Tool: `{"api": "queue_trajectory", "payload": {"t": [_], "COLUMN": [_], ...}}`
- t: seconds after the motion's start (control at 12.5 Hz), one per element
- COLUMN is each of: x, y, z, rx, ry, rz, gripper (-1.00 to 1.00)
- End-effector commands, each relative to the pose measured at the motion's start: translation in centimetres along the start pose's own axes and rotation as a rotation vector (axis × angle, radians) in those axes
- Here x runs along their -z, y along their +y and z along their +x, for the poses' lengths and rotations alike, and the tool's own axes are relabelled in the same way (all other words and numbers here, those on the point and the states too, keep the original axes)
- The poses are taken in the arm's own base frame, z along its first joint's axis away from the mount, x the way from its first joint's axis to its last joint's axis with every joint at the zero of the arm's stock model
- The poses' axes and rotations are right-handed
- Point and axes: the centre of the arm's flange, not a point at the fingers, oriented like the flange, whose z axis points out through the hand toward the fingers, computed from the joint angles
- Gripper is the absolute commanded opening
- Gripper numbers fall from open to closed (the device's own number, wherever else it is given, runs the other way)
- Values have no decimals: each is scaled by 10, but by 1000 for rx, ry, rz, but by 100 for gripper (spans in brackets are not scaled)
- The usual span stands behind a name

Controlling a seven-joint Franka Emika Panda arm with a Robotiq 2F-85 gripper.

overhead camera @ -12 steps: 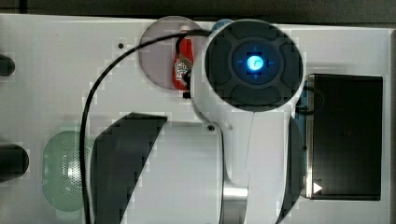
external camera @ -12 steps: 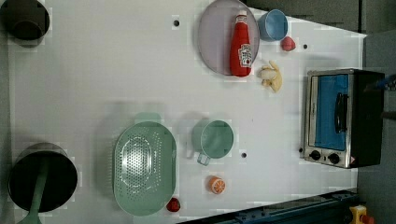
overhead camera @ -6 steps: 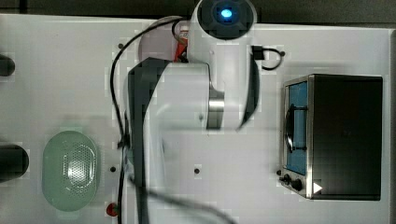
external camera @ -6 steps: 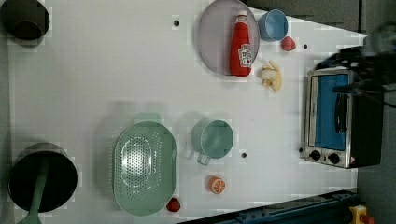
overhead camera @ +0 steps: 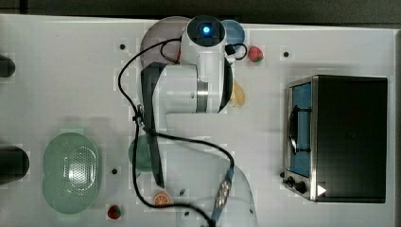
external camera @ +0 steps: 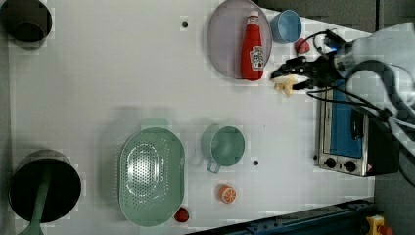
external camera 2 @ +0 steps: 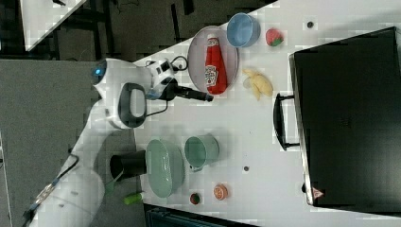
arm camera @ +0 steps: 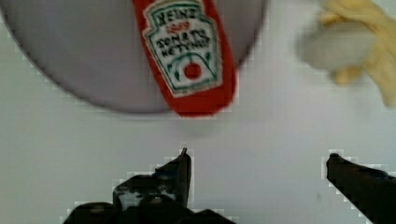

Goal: Pick ketchup from plate and place it on table.

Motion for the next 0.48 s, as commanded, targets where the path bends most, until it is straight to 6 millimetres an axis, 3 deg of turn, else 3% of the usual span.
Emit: {"api": "queue_trajectory", "payload": {"t": [0.08,0.48], "x": [21,-32], "y": [-23,-45], "z": [19,48], "rx": [268,303], "ry": [136,151], "rz": [-21,-16], "gripper": [100,100]}}
